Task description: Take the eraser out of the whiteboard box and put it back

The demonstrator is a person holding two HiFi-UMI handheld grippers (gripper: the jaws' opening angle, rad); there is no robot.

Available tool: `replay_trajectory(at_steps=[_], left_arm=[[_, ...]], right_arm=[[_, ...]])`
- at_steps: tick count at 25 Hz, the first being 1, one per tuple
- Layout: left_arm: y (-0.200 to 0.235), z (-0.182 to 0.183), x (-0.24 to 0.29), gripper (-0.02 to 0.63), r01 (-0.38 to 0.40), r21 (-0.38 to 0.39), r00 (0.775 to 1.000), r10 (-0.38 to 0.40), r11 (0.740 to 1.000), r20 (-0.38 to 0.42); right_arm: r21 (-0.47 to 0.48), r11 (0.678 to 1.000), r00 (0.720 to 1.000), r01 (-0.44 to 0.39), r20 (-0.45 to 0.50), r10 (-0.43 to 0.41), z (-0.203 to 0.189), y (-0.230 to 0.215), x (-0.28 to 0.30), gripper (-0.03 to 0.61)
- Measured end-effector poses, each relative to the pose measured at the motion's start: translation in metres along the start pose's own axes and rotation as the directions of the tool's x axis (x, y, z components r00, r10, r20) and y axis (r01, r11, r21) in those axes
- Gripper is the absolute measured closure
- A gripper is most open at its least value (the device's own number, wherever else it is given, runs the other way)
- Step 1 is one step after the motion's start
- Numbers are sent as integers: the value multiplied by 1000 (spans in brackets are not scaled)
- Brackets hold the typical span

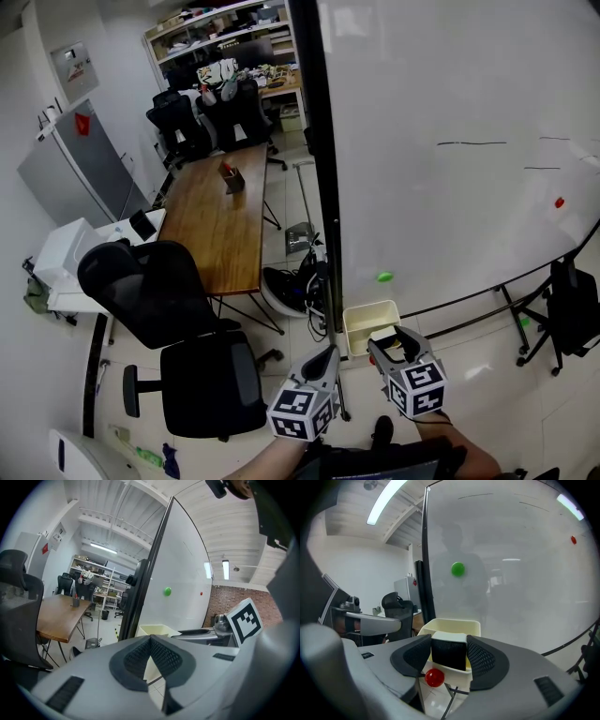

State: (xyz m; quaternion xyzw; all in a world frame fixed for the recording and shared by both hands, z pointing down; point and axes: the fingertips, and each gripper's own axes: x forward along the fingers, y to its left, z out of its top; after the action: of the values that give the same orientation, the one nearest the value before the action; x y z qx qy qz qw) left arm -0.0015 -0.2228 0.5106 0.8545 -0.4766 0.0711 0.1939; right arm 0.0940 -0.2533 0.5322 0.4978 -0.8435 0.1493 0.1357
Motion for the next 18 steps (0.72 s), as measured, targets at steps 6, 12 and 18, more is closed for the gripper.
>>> replay_trajectory(at_steps=[6,12,18], left_arm=[[2,3,0,586,5,5,1000,-5,1000,-2],[6,20,-8,586,5,-2,1000,-5,1000,26],[5,61,-25,586,-11,40,994,7,999,108]], right_arm=[[-6,1000,1000,0,-21,0,1,1,3,313],[3,1000,1000,-2,-18,2,12,4,-5,288],[36,999,994,-30,104,26,66,1,-31,288]])
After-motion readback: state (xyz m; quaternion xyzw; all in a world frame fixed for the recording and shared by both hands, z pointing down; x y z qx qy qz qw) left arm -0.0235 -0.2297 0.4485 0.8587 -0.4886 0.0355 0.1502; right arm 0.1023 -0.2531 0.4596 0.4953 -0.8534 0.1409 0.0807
